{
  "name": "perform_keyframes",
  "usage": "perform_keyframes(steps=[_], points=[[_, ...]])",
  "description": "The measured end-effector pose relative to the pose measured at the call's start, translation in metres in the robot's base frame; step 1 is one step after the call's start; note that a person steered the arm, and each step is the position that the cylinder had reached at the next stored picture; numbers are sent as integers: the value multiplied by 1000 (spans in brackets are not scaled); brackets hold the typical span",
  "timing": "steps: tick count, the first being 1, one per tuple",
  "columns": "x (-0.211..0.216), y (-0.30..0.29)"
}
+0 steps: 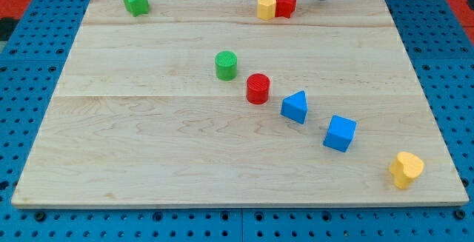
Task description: Nudge the red star and the yellow hexagon down a bit
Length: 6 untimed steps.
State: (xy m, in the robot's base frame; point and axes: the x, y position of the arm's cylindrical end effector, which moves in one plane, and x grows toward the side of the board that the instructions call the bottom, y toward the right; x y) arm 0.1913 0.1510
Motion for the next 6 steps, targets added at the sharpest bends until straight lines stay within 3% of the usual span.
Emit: perform_keyframes(steps=[4, 5, 6], points=[[16, -39], [13, -6], [22, 72]])
